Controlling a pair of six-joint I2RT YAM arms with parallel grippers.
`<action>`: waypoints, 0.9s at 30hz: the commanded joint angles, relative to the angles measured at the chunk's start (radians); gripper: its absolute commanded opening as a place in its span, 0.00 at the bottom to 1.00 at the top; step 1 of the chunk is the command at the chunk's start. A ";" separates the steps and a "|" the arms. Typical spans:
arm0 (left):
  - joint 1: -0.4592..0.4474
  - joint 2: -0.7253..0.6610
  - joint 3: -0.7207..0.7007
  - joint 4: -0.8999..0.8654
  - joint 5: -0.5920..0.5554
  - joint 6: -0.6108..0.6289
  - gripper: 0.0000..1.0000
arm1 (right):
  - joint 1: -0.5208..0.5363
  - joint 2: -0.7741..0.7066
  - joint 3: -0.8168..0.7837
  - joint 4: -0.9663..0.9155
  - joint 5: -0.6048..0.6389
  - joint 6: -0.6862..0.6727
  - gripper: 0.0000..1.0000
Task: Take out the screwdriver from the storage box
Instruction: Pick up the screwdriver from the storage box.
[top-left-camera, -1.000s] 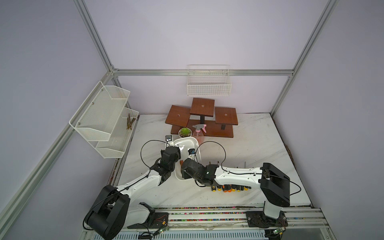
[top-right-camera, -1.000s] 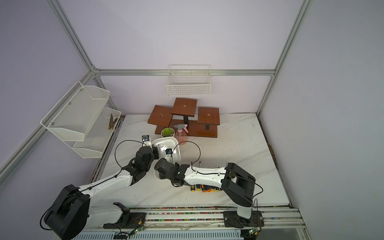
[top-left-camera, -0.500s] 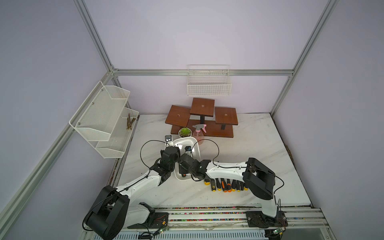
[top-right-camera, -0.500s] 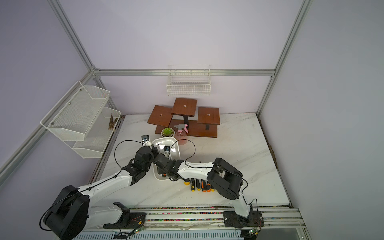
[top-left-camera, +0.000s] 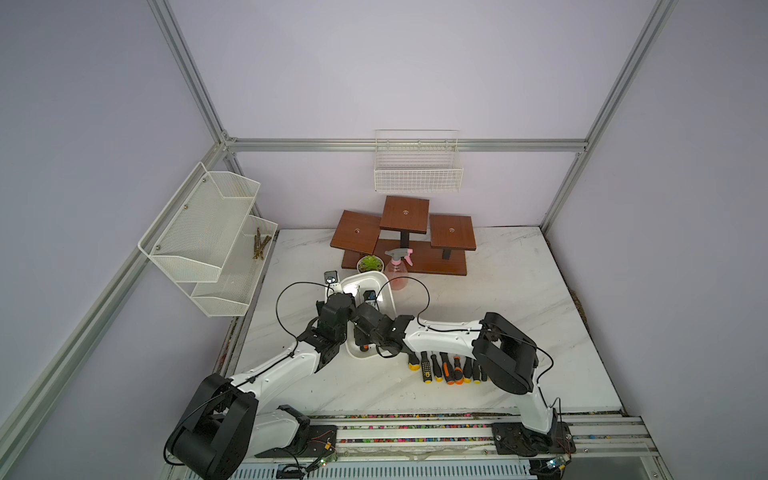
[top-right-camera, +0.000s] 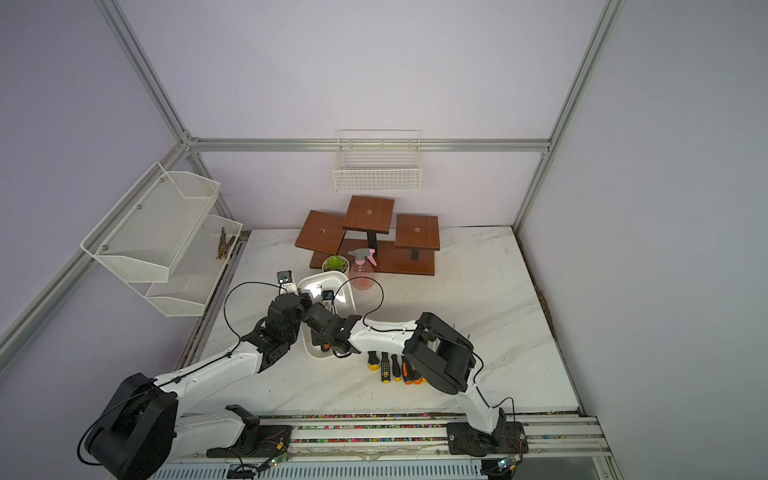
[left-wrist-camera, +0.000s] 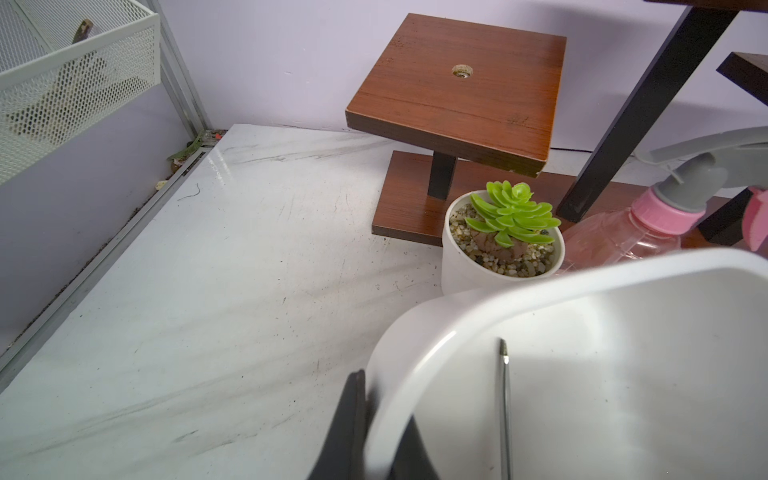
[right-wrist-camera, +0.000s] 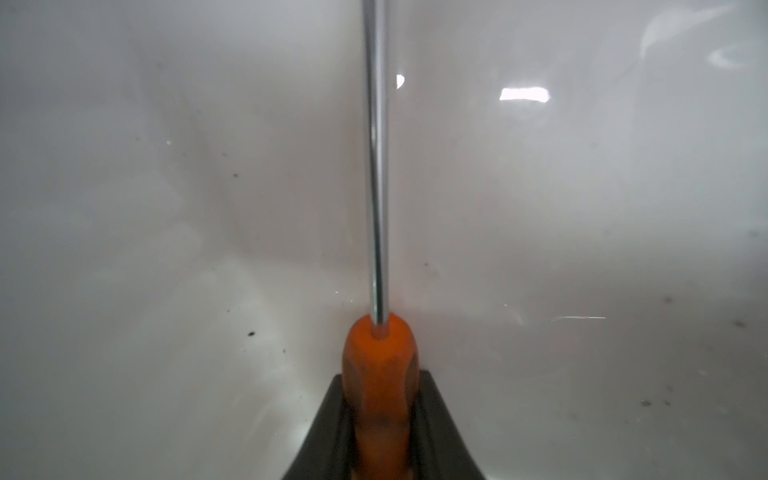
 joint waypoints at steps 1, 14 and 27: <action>-0.011 -0.017 -0.004 0.034 0.029 0.002 0.00 | -0.009 0.027 0.013 -0.034 -0.021 -0.037 0.00; -0.009 0.032 0.045 -0.009 0.011 -0.008 0.00 | -0.004 -0.254 -0.072 -0.039 -0.068 -0.136 0.00; -0.001 0.033 0.044 -0.011 0.009 -0.015 0.00 | -0.003 -0.502 -0.169 -0.265 -0.003 -0.125 0.00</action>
